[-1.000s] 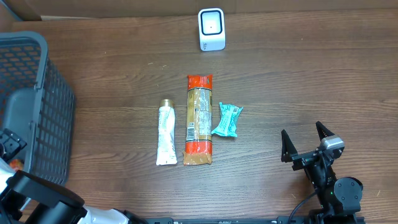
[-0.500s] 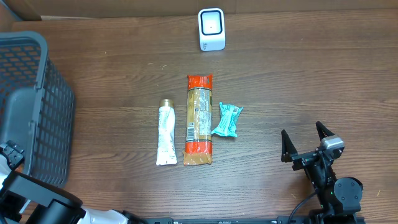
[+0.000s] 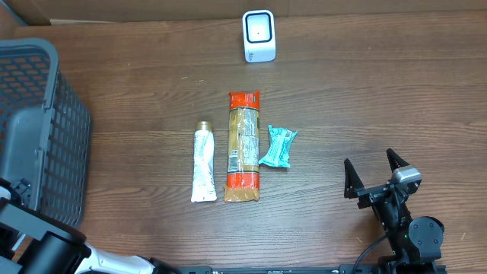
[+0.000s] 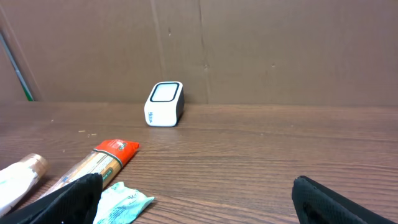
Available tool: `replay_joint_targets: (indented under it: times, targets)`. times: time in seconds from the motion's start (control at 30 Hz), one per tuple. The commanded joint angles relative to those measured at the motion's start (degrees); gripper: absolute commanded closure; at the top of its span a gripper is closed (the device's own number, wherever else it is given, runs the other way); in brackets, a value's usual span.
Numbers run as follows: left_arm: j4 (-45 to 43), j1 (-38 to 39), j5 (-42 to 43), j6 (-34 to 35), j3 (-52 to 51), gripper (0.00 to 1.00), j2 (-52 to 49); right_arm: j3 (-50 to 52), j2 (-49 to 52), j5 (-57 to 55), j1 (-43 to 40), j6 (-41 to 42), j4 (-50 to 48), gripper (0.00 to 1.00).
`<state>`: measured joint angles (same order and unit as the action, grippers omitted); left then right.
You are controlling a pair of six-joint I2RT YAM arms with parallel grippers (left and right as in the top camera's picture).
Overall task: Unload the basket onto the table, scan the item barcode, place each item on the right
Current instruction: 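Grasp the small orange packet in the basket with the left gripper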
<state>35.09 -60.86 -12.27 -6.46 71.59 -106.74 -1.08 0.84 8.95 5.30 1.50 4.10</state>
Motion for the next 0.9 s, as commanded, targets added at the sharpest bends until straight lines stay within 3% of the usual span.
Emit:
replay_joint_targets:
  times: [0.0,0.07,0.23,0.37,0.57,0.87]
  targets:
    - [-0.5,-0.3,-0.3,-0.6,-0.4,0.19,-2.1,0.6,-0.7,-0.3,0.3,0.0,-0.2,0.00]
    - [-0.5,-0.3,-0.3,-0.6,-0.4,0.21,-3.1,0.6,-0.7,-0.4,0.3,0.0,-0.2,0.00]
    - [-0.2,-0.2,-0.2,0.8,-0.4,0.59,-3.5,0.6,-0.7,-0.3,0.3,0.0,-0.2,0.00]
    - [0.2,-0.1,-0.1,2.3,-0.3,0.72,-3.2,0.6,-0.7,-0.4,0.3,0.0,-0.2,0.00]
    - [4.2,2.0,0.3,5.6,3.5,0.80,-0.5,0.6,-0.7,-0.4,0.3,0.0,-0.2,0.00]
    - [5.4,9.2,0.3,5.6,17.2,0.82,9.1,0.6,-0.7,-0.3,0.3,0.0,-0.2,0.00]
